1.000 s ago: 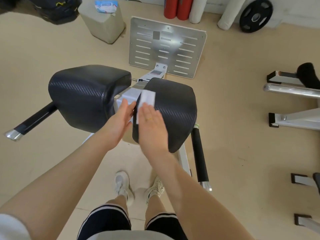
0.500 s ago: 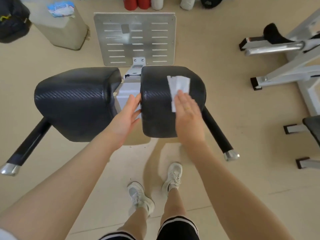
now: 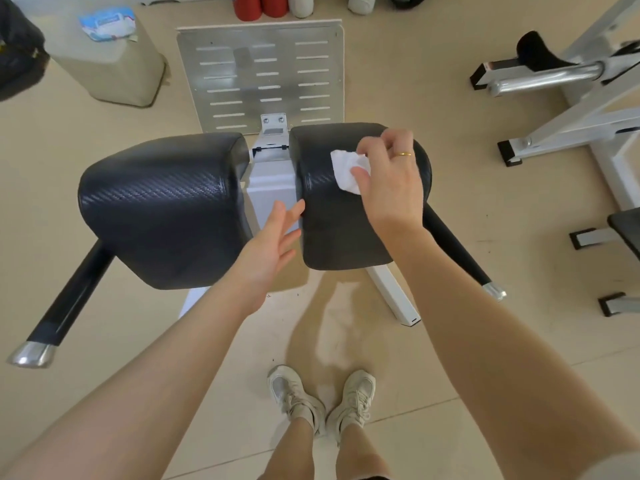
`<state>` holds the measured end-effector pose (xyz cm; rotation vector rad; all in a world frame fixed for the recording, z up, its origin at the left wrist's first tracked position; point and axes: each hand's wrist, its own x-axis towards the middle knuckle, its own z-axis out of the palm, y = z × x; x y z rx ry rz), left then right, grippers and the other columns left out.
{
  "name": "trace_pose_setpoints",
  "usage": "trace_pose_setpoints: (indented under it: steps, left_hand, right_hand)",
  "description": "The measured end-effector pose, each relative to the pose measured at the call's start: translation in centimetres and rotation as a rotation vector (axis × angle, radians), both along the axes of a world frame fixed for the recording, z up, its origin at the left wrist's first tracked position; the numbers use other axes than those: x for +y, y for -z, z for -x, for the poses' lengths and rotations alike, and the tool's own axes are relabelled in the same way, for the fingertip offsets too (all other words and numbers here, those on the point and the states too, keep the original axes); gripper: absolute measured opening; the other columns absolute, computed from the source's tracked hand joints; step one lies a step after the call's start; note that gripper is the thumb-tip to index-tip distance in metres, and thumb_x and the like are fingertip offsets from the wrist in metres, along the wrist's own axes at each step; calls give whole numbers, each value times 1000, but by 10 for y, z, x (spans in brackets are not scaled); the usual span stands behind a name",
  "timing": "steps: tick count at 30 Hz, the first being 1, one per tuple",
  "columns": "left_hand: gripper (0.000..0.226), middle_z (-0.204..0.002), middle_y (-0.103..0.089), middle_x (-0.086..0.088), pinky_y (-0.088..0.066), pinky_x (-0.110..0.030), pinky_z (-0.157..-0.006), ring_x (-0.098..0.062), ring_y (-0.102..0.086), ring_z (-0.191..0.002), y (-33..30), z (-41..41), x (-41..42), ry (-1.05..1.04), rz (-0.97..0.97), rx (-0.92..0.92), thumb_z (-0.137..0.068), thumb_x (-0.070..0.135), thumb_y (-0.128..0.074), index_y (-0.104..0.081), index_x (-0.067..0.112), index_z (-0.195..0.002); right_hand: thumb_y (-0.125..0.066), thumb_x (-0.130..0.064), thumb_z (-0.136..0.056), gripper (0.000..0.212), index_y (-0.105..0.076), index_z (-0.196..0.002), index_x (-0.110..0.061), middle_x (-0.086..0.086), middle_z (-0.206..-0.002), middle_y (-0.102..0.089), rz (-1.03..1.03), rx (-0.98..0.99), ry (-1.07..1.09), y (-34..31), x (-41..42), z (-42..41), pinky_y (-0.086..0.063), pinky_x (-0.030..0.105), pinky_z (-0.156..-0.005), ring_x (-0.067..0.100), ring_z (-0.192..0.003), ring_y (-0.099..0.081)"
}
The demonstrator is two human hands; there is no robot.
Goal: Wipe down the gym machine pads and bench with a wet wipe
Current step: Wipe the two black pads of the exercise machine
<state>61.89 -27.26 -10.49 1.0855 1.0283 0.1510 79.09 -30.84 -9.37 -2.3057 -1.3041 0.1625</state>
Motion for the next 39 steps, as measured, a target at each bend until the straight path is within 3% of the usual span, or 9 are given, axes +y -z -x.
trace_pose_setpoints:
  steps: [3, 6, 11, 15, 18, 23, 26, 33, 39]
  left_hand:
    - [49, -144, -36, 21, -21, -29, -114, -3, -34, -133, 4, -1, -5, -38, -31, -10, -95, 54, -12, -39, 43, -134]
    - [46, -146, -33, 19, -20, -24, -114, 0, -31, -134, 6, -5, -15, -80, -88, -21, -98, 47, -13, -34, 41, -138]
    - [46, -139, -40, 20, -22, -28, -115, 0, -34, -132, 13, -13, -25, -172, -123, -72, -100, 43, -12, -35, 36, -139]
    - [45, -137, -47, 14, -33, -27, -109, -4, -43, -126, 21, -19, -34, -270, -256, -87, -100, 40, -15, -43, 32, -135]
    - [42, -133, -51, 9, -37, -33, -107, -7, -49, -120, 41, -24, -41, -371, -409, -78, -101, 37, -19, -46, 30, -132]
    - [36, -118, -45, 18, -32, -32, -109, -4, -47, -115, 73, -41, -37, -427, -639, -81, -100, 42, -25, -47, 34, -127]
    - [50, -139, -42, 17, -25, -34, -114, -1, -37, -129, 98, -46, -38, -460, -812, -210, -93, 48, -25, -40, 30, -137]
    - [50, -132, -56, 5, -36, -27, -108, -2, -47, -124, 114, -32, -27, -359, -905, -385, -101, 36, -12, -49, 24, -132]
    - [44, -132, -49, 26, -27, -19, -107, 10, -39, -125, 109, -30, -24, -284, -779, -471, -97, 46, -12, -46, 45, -126]
  right_hand:
    - [-47, -17, -90, 7, -52, -88, -12, -1, -84, -51, 12, -104, -29, 12, -5, 9, -43, 38, -69, 18, -75, -48]
    - [-53, -12, -89, 25, -62, -106, 2, 19, -108, -62, -54, -147, -73, 35, -18, 25, -51, 44, -83, 35, -95, -59]
    - [-43, -20, -97, 48, -31, -141, -3, 14, -150, -27, 39, -209, -222, 39, -6, 33, -6, 35, -114, 28, -141, -20]
    - [-60, -22, -88, 53, -42, -135, -4, 14, -141, -43, -47, -487, -388, 57, -14, 34, -22, 39, -111, 26, -133, -39]
    - [-48, -27, -91, 44, -52, -127, -4, 12, -132, -54, -103, -588, -286, 70, -26, 15, -29, 40, -109, 24, -124, -50]
    - [-41, -28, -94, 44, -51, -127, -1, 15, -131, -54, -253, -635, -41, 98, -53, -27, -31, 38, -107, 27, -124, -50]
    - [-37, -31, -89, 53, -44, -133, 0, 17, -139, -46, -387, -504, -97, 105, -41, -2, -21, 37, -109, 30, -131, -40]
    - [-31, -32, -94, 48, -47, -132, -8, 14, -139, -46, -556, -635, -203, 125, -15, 57, -26, 39, -110, 27, -132, -39]
    - [-34, -26, -92, 43, -58, -120, -4, 14, -126, -59, -488, -647, -16, 110, -27, 11, -35, 43, -105, 29, -121, -52]
